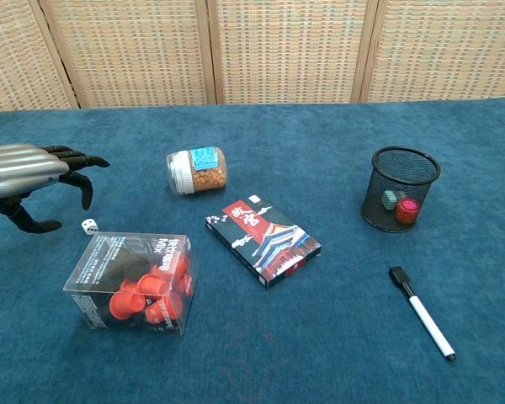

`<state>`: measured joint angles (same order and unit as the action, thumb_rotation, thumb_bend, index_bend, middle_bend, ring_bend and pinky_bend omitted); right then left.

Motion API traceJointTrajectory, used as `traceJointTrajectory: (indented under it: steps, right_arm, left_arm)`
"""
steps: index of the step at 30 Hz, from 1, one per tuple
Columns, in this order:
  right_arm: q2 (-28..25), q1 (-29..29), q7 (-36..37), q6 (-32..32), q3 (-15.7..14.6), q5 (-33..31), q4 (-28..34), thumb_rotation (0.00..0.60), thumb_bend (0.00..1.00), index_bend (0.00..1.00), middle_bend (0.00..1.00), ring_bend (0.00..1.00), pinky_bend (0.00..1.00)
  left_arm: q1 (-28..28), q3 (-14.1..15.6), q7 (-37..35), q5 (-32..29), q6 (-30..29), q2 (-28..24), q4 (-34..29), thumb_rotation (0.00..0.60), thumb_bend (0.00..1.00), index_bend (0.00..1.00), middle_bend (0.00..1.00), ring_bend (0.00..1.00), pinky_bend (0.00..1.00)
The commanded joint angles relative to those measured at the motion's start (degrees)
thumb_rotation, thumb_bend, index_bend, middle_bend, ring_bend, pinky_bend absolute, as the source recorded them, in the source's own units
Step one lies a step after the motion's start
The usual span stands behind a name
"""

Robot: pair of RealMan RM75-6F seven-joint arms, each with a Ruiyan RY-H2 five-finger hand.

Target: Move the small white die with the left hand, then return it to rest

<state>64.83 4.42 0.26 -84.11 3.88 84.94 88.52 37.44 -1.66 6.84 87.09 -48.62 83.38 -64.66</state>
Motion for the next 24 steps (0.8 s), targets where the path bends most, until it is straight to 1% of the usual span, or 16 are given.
traceJointTrajectory:
  steps: [1,8,20,24]
  right_arm:
    - [0.0,0.0,0.1,0.0,0.0,0.1,0.1,0.600,0.16,0.05,0.00,0.00,0.00]
    - [-0.1,0.0,0.4,-0.1,0.0,0.3,0.2,0.600,0.16,0.05,0.00,0.00,0.00]
    - [-0.3,-0.3,1.5,-1.0,0.2,0.6,0.1,0.600,0.16,0.05,0.00,0.00,0.00]
    - [-0.3,-0.3,1.6,-1.0,0.2,0.5,0.0,0.600,0.16,0.05,0.00,0.00,0.00]
  left_arm:
    - [0.3,0.3,-0.5,0.4,-0.4,0.7,0.7,0.600,0.38,0.39,0.00,0.00,0.00]
    - [1.1,0.8,-0.4,1.1,-0.9,2.4,2.0,0.600,0.38,0.41,0.00,0.00,0.00]
    - [1.7,1.1,0.5,0.4,-1.0,3.9,3.5,0.600,0.39,0.41,0.00,0.00,0.00]
    - [1.7,1.4,0.9,0.9,-2.0,4.5,4.1,0.600,0.39,0.41,0.00,0.00,0.00]
